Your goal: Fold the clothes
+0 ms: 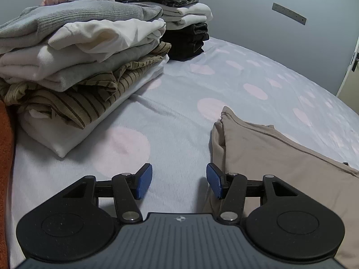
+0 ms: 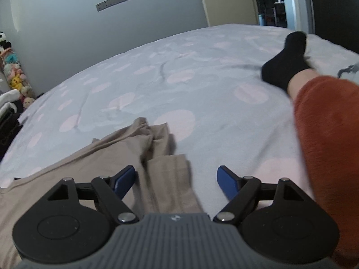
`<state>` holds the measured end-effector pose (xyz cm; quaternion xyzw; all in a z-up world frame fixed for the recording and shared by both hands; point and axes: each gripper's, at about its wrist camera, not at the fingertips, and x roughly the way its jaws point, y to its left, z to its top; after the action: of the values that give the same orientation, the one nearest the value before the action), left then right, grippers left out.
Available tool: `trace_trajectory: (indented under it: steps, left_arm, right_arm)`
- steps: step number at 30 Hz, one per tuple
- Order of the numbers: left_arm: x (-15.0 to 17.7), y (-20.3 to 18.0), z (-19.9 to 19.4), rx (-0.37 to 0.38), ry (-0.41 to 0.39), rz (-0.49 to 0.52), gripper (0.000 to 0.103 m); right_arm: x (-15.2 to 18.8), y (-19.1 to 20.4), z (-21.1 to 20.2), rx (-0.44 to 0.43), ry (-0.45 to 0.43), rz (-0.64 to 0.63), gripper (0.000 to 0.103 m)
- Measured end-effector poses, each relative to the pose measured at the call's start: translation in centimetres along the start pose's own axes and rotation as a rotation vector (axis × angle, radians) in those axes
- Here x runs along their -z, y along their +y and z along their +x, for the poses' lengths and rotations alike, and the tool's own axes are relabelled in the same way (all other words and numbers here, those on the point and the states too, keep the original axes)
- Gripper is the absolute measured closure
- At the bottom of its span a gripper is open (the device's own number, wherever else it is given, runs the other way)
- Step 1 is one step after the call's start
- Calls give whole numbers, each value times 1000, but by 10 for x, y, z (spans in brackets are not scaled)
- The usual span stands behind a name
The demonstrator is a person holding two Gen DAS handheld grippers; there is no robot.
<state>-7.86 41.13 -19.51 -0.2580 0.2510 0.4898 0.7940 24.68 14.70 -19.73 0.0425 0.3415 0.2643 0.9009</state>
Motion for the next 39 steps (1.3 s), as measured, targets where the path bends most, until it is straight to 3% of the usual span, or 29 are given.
trace_trajectory:
  steps: [3,6,8,10,13,22,31,39]
  left_arm:
    - [0,-1,1,-3,0,7,40]
    - [0,-2,2,-3,3,8,40]
    - [-1,-1,2,0,5,4,40]
    - [-1,-1,2,3,6,-1,40]
    - [-1,1,1,10,8,-17,40]
    - [-7,15,-9,44,9,-103,42]
    - [-15,28,-25,76,-23,-150,42]
    - [-21,47,-29,87,-42,-208,44]
  right_arm:
    - [3,13,6,-15,-5,-71,24]
    - [6,23,11,4,-14,-135,39]
    - [6,26,14,13,-23,-155,50]
    - [5,29,14,1,-22,-173,74]
    - [5,34,10,-19,-19,-202,90]
    - [-6,63,-19,-91,-50,-206,93]
    - [-8,142,-42,-218,-42,-213,93]
    - [13,224,-41,-352,36,-211,93]
